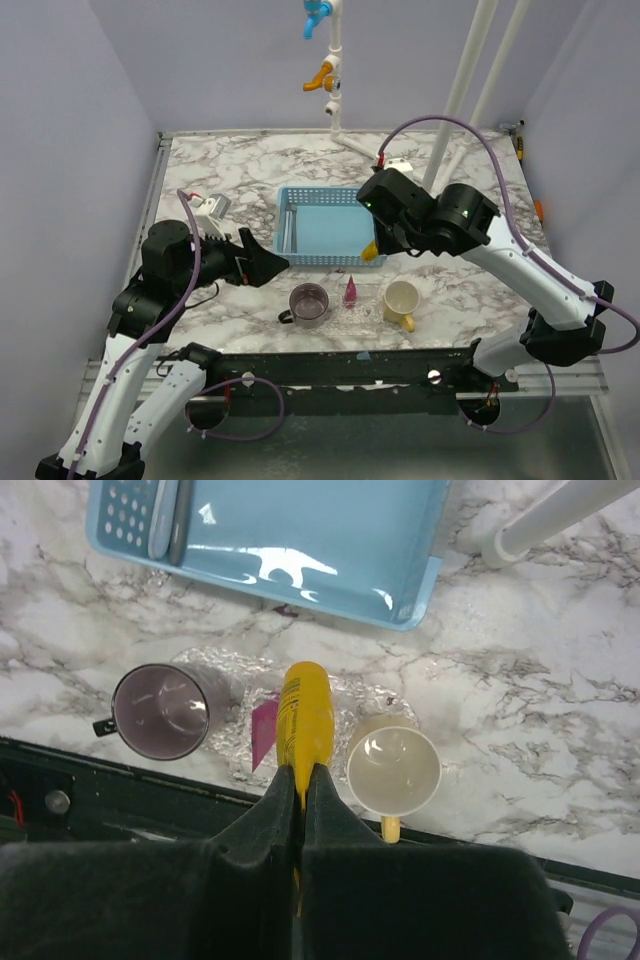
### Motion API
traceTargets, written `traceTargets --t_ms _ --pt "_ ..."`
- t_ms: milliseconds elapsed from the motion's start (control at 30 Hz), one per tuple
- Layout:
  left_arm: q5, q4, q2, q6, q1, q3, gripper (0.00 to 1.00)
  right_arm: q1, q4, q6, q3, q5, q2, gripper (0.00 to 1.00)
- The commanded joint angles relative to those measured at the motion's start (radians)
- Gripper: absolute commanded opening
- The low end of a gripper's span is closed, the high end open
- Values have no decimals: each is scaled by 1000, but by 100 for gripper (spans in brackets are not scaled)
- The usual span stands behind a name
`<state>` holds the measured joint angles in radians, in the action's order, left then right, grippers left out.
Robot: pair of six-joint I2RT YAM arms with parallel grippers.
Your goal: Prepare toiletry sets of a toothbrush and toothpaste on the tray
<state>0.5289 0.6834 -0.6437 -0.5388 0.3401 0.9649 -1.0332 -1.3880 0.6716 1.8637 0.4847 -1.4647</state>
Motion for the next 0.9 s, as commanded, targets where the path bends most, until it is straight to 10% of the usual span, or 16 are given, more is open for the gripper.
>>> traceTargets --t_ms 0,867 --pt "2 15 -2 74 -6 -47 99 9 -24 -42 -6 -123 -22 1" --pt "-3 -50 38 87 -6 -205 99 9 115 24 -299 -205 16 1"
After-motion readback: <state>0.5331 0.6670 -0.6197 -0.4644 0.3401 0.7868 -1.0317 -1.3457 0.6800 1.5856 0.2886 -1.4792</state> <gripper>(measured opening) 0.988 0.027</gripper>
